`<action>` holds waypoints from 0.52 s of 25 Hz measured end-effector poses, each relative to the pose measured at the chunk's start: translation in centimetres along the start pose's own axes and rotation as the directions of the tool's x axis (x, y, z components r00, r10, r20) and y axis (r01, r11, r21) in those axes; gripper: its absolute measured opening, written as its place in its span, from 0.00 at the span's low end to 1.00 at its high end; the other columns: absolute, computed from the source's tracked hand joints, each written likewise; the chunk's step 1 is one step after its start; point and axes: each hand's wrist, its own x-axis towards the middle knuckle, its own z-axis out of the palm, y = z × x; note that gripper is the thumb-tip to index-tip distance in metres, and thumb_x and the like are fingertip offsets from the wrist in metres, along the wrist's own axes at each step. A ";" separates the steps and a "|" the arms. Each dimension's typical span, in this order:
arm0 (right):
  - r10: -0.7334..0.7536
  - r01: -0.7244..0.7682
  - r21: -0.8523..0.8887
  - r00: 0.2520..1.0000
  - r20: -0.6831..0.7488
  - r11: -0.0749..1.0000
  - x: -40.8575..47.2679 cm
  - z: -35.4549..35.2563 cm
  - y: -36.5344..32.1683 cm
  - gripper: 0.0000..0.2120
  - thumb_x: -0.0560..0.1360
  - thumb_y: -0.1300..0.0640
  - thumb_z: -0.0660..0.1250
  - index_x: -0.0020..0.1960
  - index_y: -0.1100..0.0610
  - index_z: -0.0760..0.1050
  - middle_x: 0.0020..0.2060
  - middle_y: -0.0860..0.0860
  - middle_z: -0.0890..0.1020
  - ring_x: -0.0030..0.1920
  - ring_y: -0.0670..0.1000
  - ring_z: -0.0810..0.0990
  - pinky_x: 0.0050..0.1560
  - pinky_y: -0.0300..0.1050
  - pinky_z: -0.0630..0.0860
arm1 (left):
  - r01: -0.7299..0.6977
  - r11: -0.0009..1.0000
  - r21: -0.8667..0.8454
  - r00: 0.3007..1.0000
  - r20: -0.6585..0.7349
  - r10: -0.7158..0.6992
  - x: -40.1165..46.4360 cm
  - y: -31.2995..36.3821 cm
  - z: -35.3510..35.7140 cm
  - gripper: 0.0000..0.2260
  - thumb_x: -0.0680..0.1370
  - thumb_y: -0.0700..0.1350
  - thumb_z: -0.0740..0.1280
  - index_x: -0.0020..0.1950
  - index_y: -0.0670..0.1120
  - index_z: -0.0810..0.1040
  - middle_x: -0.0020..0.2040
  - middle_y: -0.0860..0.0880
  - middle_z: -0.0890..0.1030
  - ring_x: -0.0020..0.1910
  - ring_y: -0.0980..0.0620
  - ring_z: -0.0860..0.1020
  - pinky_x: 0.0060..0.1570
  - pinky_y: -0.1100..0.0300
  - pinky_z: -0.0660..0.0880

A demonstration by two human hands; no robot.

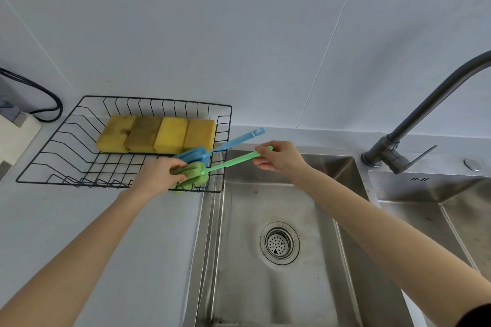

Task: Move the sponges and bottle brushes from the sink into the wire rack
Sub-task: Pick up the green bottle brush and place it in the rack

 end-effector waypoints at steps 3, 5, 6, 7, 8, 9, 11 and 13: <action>0.005 -0.005 -0.010 1.000 0.001 1.000 0.1 0.0 0.3 0.12 0.77 0.61 0.63 0.58 0.66 0.75 0.34 0.50 0.80 0.22 0.37 0.80 0.32 0.29 0.79 | 0.004 1.000 0.007 1.000 0.020 -0.004 0.4 0.2 0.2 0.17 0.72 0.46 0.69 0.60 0.47 0.77 0.57 0.45 0.81 0.56 0.45 0.78 0.54 0.53 0.73; 0.005 -0.006 -0.009 1.000 -0.009 1.000 0.1 0.2 0.2 0.12 0.77 0.61 0.63 0.58 0.66 0.75 0.34 0.50 0.80 0.24 0.39 0.80 0.32 0.29 0.78 | 0.003 1.000 0.010 1.000 0.030 -0.003 0.7 0.1 0.3 0.16 0.72 0.46 0.69 0.60 0.47 0.77 0.57 0.45 0.82 0.55 0.45 0.78 0.55 0.53 0.73; 0.006 -0.006 -0.010 1.000 -0.016 1.000 0.1 0.2 0.1 0.12 0.77 0.60 0.63 0.58 0.65 0.75 0.35 0.51 0.80 0.27 0.41 0.80 0.32 0.29 0.78 | 0.003 1.000 0.007 1.000 0.030 -0.004 0.8 0.1 0.3 0.16 0.72 0.46 0.69 0.59 0.46 0.78 0.57 0.45 0.82 0.55 0.45 0.78 0.55 0.53 0.73; 0.007 -0.007 -0.014 1.000 -0.022 1.000 0.1 0.3 0.0 0.12 0.77 0.60 0.63 0.58 0.65 0.75 0.37 0.52 0.81 0.29 0.42 0.80 0.32 0.29 0.78 | 0.005 1.000 -0.003 1.000 0.029 -0.005 0.9 0.0 0.4 0.16 0.72 0.46 0.69 0.59 0.46 0.78 0.57 0.45 0.82 0.55 0.45 0.78 0.55 0.52 0.73; 0.007 -0.008 -0.022 1.000 -0.027 1.000 0.0 0.4 0.0 0.12 0.77 0.60 0.63 0.58 0.65 0.75 0.39 0.53 0.81 0.32 0.43 0.80 0.33 0.30 0.78 | 0.007 1.000 -0.018 1.000 0.027 -0.006 0.9 -0.2 0.5 0.16 0.72 0.45 0.69 0.59 0.46 0.78 0.57 0.44 0.82 0.55 0.45 0.78 0.56 0.52 0.73; 0.007 -0.008 -0.033 0.999 -0.033 0.999 0.0 0.5 0.0 0.12 0.77 0.60 0.63 0.58 0.65 0.75 0.42 0.54 0.81 0.33 0.43 0.79 0.33 0.30 0.78 | 0.010 0.999 -0.039 1.000 0.028 -0.009 0.9 -0.2 0.6 0.16 0.72 0.44 0.69 0.59 0.46 0.78 0.57 0.44 0.82 0.56 0.45 0.78 0.57 0.52 0.73; 0.003 -0.006 -0.054 0.999 -0.049 0.999 0.0 0.6 -0.1 0.12 0.77 0.59 0.63 0.58 0.64 0.75 0.44 0.55 0.80 0.33 0.43 0.79 0.33 0.30 0.78 | 0.022 0.996 -0.081 0.999 0.039 -0.019 0.9 -0.2 0.5 0.16 0.72 0.43 0.69 0.60 0.44 0.77 0.59 0.43 0.81 0.58 0.45 0.77 0.59 0.52 0.72; 0.003 -0.008 -0.079 0.998 -0.061 0.997 -0.1 0.7 -0.1 0.12 0.77 0.59 0.63 0.58 0.63 0.75 0.44 0.55 0.80 0.33 0.43 0.78 0.34 0.31 0.77 | 0.018 0.996 -0.092 0.996 0.084 -0.011 0.8 0.0 0.2 0.18 0.72 0.43 0.69 0.62 0.43 0.76 0.61 0.43 0.79 0.61 0.45 0.76 0.62 0.52 0.71</action>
